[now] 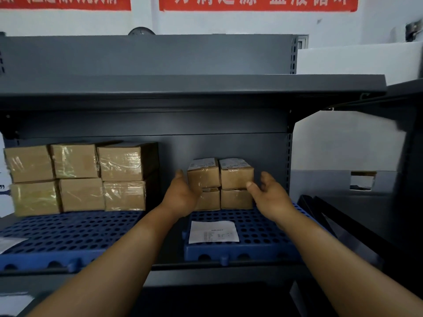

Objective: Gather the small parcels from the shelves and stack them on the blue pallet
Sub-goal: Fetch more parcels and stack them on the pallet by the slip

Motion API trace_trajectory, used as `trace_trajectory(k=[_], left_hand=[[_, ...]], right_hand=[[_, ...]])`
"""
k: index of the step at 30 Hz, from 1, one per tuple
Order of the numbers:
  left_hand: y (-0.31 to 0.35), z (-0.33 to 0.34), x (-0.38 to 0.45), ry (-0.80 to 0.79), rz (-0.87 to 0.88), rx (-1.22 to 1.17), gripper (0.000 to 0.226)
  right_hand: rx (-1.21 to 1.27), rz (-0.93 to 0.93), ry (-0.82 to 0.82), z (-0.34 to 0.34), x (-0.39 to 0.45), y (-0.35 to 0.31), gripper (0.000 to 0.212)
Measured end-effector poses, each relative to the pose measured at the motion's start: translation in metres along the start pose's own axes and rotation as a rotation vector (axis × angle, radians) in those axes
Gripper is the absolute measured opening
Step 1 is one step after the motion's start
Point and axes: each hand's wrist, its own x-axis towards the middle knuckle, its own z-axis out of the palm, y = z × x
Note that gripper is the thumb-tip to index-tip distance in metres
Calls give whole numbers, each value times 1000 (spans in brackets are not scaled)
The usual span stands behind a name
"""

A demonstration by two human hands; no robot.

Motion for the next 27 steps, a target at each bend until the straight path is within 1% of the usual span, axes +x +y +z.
trace_trajectory(k=[1,2,4,6,8,12,15,18,21,27], left_hand=[[5,0,-11,8,35,9,48],[10,1,-22,0,76,23,47],[22,6,-49,-45,141,55,58],[34,13,-77,-84,145,89,68],[40,21,-101,-123,195,95,67],[34,45,-139,-234,296,105,68],[24,65,-167,-364,339,84,68],[12,81,-198,-519,359,63,69],[-2,93,-231,-675,360,41,68],[-26,110,-299,-935,410,21,68]], right_hand=[[14,-11,15,-2,-8,-2,73],[28,-18,32,-5,-17,-4,71],[40,-26,66,-11,-38,-7,66],[31,-27,105,-18,-64,-8,62],[10,-22,152,-23,-91,-5,61],[-104,41,254,-32,-146,7,59],[-239,96,331,-34,-188,24,59],[-302,207,378,-30,-235,39,60],[-300,364,427,-23,-286,51,60],[-319,665,570,-10,-391,66,60]])
